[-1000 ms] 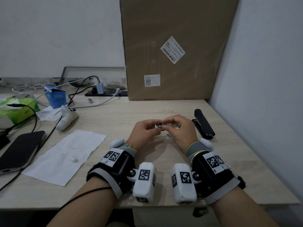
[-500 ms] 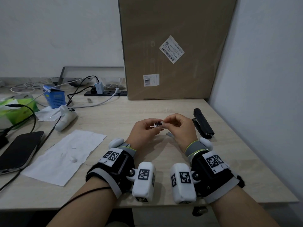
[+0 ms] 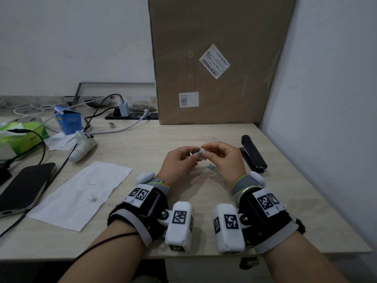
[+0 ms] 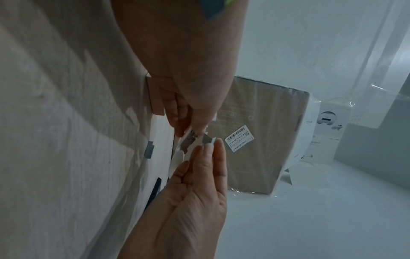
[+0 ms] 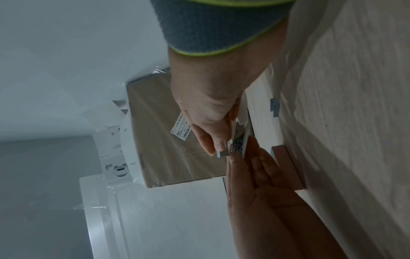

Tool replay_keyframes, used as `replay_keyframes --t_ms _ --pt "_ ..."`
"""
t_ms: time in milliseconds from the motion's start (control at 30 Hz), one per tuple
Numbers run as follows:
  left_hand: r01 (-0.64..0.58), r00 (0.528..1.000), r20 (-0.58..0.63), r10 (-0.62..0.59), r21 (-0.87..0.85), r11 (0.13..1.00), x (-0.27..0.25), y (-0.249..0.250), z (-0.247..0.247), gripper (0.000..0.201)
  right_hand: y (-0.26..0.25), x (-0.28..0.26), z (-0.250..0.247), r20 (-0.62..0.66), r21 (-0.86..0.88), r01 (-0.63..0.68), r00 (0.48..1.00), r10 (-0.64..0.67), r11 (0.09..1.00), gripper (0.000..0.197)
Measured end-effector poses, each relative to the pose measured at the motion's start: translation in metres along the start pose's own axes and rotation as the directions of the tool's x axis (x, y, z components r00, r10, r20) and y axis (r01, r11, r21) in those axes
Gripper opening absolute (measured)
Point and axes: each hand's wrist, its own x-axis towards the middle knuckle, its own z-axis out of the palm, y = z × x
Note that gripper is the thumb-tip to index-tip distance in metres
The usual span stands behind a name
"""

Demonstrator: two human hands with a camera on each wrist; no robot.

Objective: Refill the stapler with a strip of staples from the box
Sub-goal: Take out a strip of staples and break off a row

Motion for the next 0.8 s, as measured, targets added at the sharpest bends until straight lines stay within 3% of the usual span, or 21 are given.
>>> replay_keyframes --t_ms 800 --pt "-0.037 0.999 0.029 0.036 0.03 0.999 -0.0013 0.0019 0.0004 0.024 0.0071 0.0034 0.0001 0.065 -0.268 0.211 0.978 -0.2 0.94 0.01"
